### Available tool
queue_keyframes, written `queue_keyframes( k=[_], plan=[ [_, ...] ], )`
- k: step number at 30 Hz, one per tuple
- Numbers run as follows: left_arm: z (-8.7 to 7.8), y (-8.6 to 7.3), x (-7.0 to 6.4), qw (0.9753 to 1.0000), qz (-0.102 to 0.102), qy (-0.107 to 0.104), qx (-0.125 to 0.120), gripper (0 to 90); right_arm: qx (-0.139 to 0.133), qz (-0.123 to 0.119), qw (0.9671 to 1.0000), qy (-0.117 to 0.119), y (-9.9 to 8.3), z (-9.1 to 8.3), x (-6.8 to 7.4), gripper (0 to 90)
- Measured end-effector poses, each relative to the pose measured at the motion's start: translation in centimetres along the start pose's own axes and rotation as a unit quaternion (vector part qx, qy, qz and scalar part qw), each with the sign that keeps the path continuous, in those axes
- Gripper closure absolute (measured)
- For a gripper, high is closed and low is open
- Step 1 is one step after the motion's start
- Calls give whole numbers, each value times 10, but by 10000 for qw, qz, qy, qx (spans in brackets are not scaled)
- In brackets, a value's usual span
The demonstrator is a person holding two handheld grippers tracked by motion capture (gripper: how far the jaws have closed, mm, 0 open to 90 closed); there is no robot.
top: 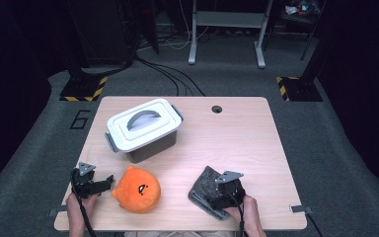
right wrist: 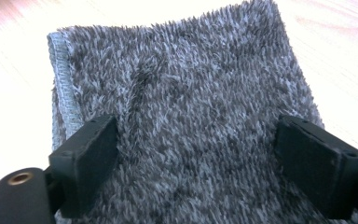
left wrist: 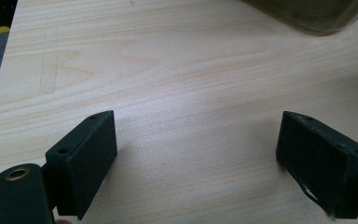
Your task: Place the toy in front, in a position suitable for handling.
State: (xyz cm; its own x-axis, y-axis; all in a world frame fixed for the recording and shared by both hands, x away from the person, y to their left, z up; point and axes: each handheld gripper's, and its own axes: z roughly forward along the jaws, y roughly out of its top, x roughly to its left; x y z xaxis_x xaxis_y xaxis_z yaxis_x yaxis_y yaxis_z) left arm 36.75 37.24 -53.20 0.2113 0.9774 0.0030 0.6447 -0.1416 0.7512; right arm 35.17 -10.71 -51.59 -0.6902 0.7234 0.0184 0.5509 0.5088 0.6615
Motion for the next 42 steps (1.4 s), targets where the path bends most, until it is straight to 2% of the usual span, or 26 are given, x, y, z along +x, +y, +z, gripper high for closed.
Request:
queue_keyframes(
  k=[1, 6, 9, 12, 14, 18, 20, 22, 23, 31, 33, 37, 42],
  plan=[
    [0, 0, 0, 10000, 0, 1, 0, 121, -17, -50, 10000, 3, 0, 0, -1, 152],
    [0, 0, 0, 10000, 17, 18, -17, 121, -31, 55, 9999, -84, -1, -1, 0, 217],
    [0, 0, 0, 10000, 18, 25, -8, 121, -112, 14, 9999, -109, -2, -2, -2, 263],
    [0, 0, 0, 10000, 28, 24, 9, 121, -98, 103, 9998, -131, -3, -3, -2, 311],
    [0, 0, 0, 10000, 23, 35, -14, 121, -133, -17, 9998, -139, -3, -4, -4, 337],
    [0, 0, 0, 10000, 29, 35, -14, 121, -171, 29, 9997, -159, -4, -4, -3, 381],
    [0, 0, -1, 10000, 28, 34, -14, 121, -159, -79, 9997, -137, -4, -5, -3, 430],
    [0, 0, 0, 10000, 33, 36, -30, 121, -152, 14, 9998, -155, -4, -6, -1, 440],
    [0, 0, 0, 10000, 47, 44, -24, 121, -174, -7, 9997, -151, -5, -6, -2, 473],
    [0, 0, 0, 10000, 50, 47, -35, 121, -260, -107, 9994, -198, -6, -7, -3, 560],
    [0, 0, -1, 10000, 47, 48, -37, 121, -265, 25, 9995, -190, -7, -7, -2, 586],
    [0, 0, -1, 10000, 51, 36, -21, 121, -312, -73, 9993, -210, -8, -8, -2, 655],
    [0, 0, -1, 10000, 52, 41, -26, 120, -350, -68, 9991, -209, -9, -8, 0, 699]
  ],
)
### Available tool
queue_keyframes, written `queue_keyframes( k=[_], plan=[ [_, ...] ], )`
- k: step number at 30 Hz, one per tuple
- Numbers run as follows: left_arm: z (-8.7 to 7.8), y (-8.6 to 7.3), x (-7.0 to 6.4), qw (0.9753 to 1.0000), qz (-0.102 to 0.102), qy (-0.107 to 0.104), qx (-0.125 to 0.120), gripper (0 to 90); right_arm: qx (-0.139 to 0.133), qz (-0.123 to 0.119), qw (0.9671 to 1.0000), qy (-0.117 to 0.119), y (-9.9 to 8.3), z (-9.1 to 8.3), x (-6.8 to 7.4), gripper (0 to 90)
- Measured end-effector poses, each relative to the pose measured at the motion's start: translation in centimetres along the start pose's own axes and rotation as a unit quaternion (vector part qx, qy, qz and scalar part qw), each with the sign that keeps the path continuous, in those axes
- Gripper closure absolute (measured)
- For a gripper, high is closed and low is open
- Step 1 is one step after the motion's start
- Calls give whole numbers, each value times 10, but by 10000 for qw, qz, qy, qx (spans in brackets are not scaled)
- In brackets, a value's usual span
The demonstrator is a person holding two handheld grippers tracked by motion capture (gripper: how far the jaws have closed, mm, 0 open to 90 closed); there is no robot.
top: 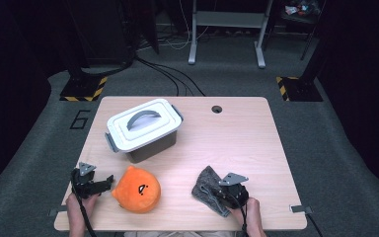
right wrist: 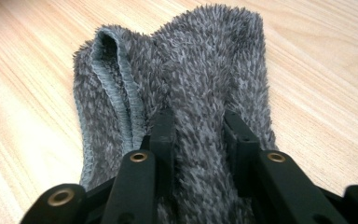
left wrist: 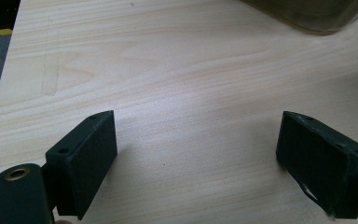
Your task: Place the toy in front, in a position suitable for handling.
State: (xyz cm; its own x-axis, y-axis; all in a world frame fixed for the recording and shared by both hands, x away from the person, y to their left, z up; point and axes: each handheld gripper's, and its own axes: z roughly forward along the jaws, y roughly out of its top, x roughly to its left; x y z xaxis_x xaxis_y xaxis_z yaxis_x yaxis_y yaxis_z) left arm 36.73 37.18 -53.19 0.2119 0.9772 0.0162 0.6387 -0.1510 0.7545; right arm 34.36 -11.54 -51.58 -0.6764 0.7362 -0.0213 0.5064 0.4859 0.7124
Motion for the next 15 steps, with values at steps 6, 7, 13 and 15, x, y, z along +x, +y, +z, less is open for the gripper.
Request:
queue_keyframes(
  k=[6, 7, 13, 15],
  plan=[
    [0, 0, 0, 10000, -1, -1, 1, 121, -61, -32, 10000, 1, -1, -3, 0, 723],
    [0, 0, 0, 10000, -1, 0, 1, 121, -112, 54, 9999, 16, -1, -7, -1, 728],
    [0, 0, 0, 10000, 4, -1, 3, 121, -332, 108, 9994, -59, 2, -25, -8, 728],
    [0, 0, 0, 10000, 5, 0, 3, 121, -376, 176, 9991, -103, 2, -30, -9, 728]
  ],
)
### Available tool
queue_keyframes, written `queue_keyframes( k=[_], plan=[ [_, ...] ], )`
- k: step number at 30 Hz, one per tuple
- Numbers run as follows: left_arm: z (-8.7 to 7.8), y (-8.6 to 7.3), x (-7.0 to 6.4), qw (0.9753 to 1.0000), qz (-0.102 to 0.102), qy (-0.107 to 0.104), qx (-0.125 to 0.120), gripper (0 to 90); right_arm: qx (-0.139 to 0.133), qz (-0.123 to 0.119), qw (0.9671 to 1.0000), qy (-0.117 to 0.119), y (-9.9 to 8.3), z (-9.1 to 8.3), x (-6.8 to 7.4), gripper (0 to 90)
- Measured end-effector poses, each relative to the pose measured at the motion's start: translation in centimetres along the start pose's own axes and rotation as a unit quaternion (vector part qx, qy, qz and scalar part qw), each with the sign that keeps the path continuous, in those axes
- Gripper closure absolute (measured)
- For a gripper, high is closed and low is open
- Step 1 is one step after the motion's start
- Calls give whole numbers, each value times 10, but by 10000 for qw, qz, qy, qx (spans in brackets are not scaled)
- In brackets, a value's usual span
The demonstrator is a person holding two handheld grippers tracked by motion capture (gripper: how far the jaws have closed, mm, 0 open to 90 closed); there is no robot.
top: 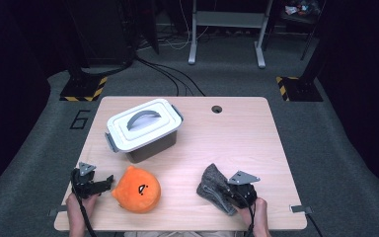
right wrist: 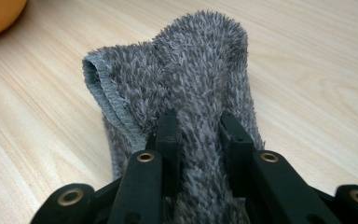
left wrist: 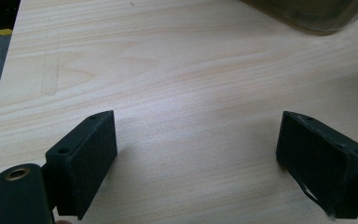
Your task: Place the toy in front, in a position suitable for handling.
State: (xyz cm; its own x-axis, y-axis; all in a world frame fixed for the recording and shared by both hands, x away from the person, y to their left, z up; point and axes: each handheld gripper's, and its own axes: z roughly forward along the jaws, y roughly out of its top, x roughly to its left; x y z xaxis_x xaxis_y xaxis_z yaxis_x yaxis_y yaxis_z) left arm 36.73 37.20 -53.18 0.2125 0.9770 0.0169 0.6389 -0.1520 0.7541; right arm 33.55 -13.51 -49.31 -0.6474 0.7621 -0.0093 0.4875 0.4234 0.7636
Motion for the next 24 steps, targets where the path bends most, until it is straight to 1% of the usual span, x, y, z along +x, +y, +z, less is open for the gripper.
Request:
queue_keyframes(
  k=[1, 2, 3, 4, 7, 9, 12, 13, 14, 15, 16, 18, 19, 20, 22, 23, 24],
  plan=[
    [0, 0, 0, 10000, 0, 0, 0, 121, -12, -36, 10000, -21, 1, -2, -2, 727],
    [0, 0, 0, 10000, -1, -2, 1, 121, -14, 4, 10000, -46, 1, -4, -2, 727],
    [0, 0, 0, 10000, -6, -4, 8, 121, -51, -27, 10000, -56, 1, -5, -4, 726],
    [0, 0, 0, 10000, -6, -4, 8, 121, -43, 27, 10000, -61, 2, -7, -4, 726],
    [0, 0, 0, 10000, -5, -6, 7, 121, -95, 15, 9999, -110, 2, -10, -7, 726],
    [0, 0, 0, 10000, -9, 8, -16, 121, -140, 52, 9997, -168, 4, -14, -9, 726],
    [0, 0, 0, 10000, -11, 7, -2, 121, -159, 18, 9997, -195, 5, -17, -12, 726],
    [0, 0, 0, 10000, -5, 10, -3, 121, -184, 50, 9995, -257, 6, -20, -14, 726],
    [0, 0, 0, 10000, -6, 11, -5, 121, -180, 89, 9995, -258, 6, -22, -15, 726],
    [0, 0, 0, 10000, -10, 7, -2, 121, -203, 47, 9993, -308, 7, -23, -17, 726],
    [0, 0, 0, 10000, -10, 7, -2, 121, -203, 47, 9993, -308, 7, -23, -17, 726],
    [0, 0, 0, 10000, -9, 7, -14, 121, -237, 107, 9989, -393, 7, -28, -22, 726],
    [0, 0, 0, 10000, -8, 8, -1, 121, -237, 107, 9989, -393, 7, -28, -22, 726],
    [0, 0, 0, 10000, -8, 9, -3, 121, -261, 117, 9986, -441, 6, -33, -27, 726],
    [0, 0, 0, 10000, -12, 5, -2, 121, -271, 154, 9984, -474, 6, -34, -28, 725],
    [0, 0, 0, 10000, -9, 9, -2, 121, -307, 213, 9979, -528, 6, -38, -31, 725],
    [0, 0, 0, 10000, -9, 9, -2, 121, -310, 201, 9977, -572, 6, -39, -33, 725]
  ],
)
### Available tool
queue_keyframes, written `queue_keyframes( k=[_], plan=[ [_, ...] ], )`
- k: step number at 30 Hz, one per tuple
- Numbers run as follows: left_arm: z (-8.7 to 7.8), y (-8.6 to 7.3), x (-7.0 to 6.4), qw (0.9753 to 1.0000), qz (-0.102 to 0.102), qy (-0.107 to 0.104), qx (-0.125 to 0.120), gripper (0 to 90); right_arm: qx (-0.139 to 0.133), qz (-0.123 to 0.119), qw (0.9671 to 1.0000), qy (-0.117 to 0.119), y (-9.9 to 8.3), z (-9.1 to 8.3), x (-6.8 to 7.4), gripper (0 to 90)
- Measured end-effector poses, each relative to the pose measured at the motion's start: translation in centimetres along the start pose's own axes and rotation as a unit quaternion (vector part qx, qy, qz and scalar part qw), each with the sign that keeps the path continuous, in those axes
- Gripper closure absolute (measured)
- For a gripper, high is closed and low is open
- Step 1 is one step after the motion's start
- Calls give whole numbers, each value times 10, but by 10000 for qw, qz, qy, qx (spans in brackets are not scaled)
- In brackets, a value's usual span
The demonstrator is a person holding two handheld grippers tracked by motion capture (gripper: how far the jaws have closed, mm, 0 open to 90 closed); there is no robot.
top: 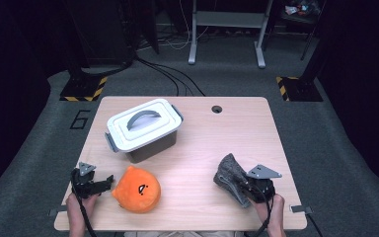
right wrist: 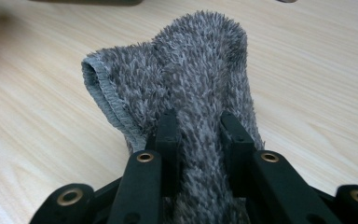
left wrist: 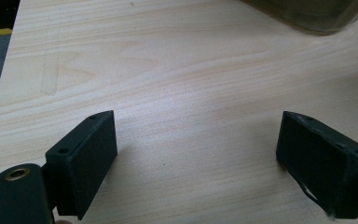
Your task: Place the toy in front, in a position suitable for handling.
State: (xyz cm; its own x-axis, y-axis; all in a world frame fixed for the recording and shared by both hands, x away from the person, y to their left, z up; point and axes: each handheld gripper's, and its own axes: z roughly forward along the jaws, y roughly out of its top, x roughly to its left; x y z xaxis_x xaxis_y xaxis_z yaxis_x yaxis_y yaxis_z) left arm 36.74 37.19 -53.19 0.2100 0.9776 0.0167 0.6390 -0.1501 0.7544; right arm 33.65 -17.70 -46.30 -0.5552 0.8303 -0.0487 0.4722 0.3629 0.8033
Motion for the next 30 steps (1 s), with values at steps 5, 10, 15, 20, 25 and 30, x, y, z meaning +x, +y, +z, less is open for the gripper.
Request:
queue_keyframes(
  k=[5, 10, 15, 20, 25, 30],
  plan=[
    [0, 0, 0, 10000, -1, -17, 23, 121, -25, 94, 9999, -109, 0, -5, -8, 723],
    [0, 0, 0, 10000, 17, -13, 36, 121, -67, 204, 9994, -273, -1, -11, -17, 723],
    [0, 0, 0, 10000, -2, -13, 21, 121, -93, 361, 9981, -484, -4, -15, -31, 723],
    [0, 0, 0, 10000, -2, -15, 22, 121, -119, 441, 9969, -645, -7, -18, -40, 722],
    [0, 0, 0, 10000, 3, -11, 17, 121, -141, 542, 9953, -785, -10, -21, -50, 721],
    [0, 0, 0, 10000, 4, -9, 18, 121, -151, 650, 9932, -956, -12, -25, -59, 719]
  ],
)
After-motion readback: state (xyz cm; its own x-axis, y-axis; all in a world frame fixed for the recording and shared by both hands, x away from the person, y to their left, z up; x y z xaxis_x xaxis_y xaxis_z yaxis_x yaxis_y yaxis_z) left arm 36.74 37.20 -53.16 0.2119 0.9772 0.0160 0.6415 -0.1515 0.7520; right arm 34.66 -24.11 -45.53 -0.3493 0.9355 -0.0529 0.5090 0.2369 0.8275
